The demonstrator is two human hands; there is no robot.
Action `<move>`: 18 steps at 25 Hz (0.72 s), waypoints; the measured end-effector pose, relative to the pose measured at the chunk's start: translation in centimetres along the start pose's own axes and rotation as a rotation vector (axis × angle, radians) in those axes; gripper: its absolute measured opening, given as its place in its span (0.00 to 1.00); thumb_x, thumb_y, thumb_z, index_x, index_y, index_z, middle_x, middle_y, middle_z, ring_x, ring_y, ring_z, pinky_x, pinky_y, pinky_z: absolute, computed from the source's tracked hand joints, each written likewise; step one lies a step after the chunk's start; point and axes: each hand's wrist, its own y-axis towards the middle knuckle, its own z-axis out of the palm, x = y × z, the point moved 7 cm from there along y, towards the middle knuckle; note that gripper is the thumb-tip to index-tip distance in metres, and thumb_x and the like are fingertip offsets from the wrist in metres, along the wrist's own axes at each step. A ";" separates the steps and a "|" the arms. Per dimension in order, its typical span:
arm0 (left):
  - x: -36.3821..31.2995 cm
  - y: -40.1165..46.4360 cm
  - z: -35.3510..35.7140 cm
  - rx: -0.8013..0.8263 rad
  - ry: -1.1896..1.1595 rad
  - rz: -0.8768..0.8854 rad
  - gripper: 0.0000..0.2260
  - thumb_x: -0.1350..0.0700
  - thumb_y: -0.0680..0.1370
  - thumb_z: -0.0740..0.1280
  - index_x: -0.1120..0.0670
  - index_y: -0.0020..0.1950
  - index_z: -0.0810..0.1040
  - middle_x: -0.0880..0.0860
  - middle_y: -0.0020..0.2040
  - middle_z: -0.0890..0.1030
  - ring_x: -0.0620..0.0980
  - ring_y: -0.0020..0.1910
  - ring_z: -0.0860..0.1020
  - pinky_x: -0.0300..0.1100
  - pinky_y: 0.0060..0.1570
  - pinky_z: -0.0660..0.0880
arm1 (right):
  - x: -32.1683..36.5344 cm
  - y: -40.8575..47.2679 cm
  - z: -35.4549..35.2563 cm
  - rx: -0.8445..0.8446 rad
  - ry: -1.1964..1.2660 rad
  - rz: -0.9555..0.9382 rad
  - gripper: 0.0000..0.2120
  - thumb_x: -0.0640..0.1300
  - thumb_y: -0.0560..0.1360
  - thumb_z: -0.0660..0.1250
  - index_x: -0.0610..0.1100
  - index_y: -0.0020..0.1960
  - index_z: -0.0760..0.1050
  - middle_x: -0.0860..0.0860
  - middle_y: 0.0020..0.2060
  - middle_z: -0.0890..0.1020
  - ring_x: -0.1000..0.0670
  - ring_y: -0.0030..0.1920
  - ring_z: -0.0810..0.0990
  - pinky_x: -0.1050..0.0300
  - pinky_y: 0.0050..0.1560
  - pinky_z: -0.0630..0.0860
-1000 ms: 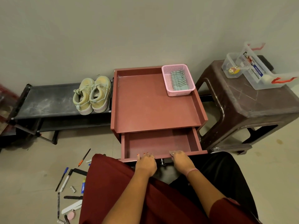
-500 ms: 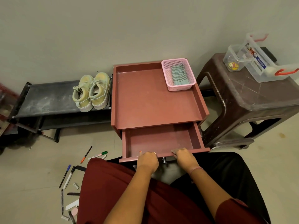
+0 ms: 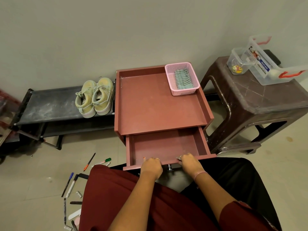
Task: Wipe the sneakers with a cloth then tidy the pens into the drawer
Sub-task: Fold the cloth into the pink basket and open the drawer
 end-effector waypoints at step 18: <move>-0.7 -2.6 1.5 0.010 0.015 0.032 0.16 0.62 0.77 0.54 0.63 0.61 0.74 0.61 0.60 0.78 0.58 0.61 0.75 0.54 0.75 0.50 | -1.0 -2.4 1.8 0.074 -0.046 0.075 0.10 0.41 0.78 0.61 0.40 0.55 0.78 0.41 0.52 0.81 0.41 0.55 0.79 0.51 0.55 0.75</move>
